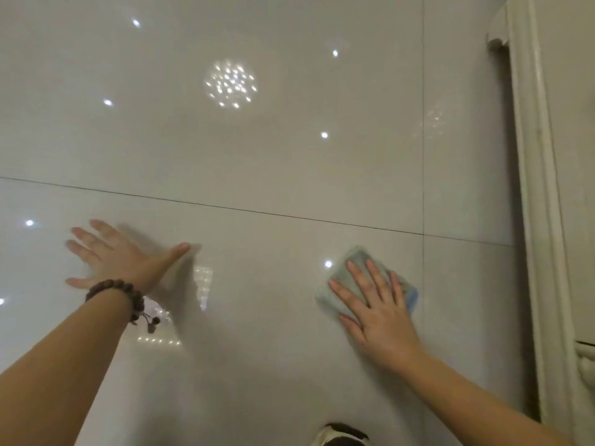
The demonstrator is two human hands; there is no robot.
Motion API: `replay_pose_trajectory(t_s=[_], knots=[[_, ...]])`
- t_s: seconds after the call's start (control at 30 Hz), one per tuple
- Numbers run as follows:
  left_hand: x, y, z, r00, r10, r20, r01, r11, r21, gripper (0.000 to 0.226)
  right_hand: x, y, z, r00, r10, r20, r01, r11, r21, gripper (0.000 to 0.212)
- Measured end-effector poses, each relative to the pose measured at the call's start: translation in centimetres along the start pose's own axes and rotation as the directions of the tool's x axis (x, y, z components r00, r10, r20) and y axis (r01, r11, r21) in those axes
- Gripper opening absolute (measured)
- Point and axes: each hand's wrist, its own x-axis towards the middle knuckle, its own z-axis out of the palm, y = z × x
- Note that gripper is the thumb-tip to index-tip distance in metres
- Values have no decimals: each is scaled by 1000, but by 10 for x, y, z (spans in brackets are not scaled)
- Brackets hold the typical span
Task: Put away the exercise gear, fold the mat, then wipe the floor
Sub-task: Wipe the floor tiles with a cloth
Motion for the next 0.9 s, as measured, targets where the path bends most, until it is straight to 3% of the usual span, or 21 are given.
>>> replay_pose_trajectory(t_s=[0.17,0.27,0.4,0.47,0.53,0.6,0.67,0.77,0.9], knots=[[-6,-6,13,997,-70,-19,69,997,-40,144,70,-2,-9,995,-94,14,95,995,-21,50],[8,-16,18,997,-63,37,63,998,10,153,189,-11,-27,999,22,-40,-22,1000,14,51],[15,-20,18,994,-65,82,64,998,25,155,322,-36,-50,978,196,64,-202,973,107,52],[18,-21,15,990,-60,127,57,998,28,157,294,-49,-40,991,136,10,-136,989,56,52],[24,-24,15,984,-62,168,59,998,25,159,209,-64,-24,995,-52,-83,53,999,11,50],[26,-25,15,982,-68,178,66,998,19,162,123,-74,-13,975,-220,-40,220,975,4,50],[28,-25,14,978,-78,194,77,997,15,164,102,-74,-10,951,-308,35,307,951,17,52],[33,-26,14,976,-70,204,73,997,-6,165,186,-92,-12,936,-349,38,350,937,-21,50],[35,-30,19,983,-55,174,58,998,-15,167,366,-148,-31,979,-193,66,192,981,28,50]])
